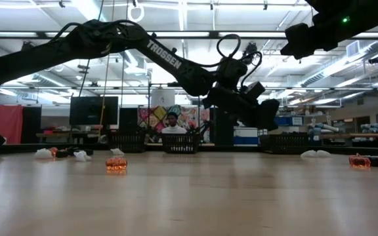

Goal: Sort Halloween decoration
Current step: Put the black voodoo toy into the right black bin, then put the white ghost toy into the middle black bin

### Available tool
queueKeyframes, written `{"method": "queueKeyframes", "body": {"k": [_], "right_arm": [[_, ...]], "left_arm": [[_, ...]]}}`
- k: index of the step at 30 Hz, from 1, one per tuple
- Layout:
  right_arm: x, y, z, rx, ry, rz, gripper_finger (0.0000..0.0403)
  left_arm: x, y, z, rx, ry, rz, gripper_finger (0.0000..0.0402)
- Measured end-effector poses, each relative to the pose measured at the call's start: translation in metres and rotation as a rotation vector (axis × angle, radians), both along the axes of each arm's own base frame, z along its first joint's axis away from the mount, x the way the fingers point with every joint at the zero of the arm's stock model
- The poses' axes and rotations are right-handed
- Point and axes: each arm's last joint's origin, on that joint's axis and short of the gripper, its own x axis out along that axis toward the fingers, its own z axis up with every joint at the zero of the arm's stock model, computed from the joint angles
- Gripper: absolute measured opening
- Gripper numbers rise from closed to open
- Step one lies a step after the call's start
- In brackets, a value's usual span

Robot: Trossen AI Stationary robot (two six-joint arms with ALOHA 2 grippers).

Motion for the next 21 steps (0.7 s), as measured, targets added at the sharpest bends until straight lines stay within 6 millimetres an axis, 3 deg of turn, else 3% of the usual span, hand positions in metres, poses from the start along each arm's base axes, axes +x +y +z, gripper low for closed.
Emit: {"method": "queueKeyframes", "body": {"k": [8,16,21], "right_arm": [[0.000,0.000,0.000,-0.001,0.002,0.000,0.0171],[-0.001,0.007,0.006,-0.007,0.014,0.036,0.0171],[-0.003,0.015,0.013,-0.009,0.018,0.071,0.0171]], "left_arm": [[-0.001,-0.001,0.002,-0.001,0.005,-0.001,0.0149],[-0.014,-0.003,0.046,0.063,0.092,-0.046,0.0151],[-0.019,-0.007,0.066,0.116,0.112,-0.073,0.0133]]}}
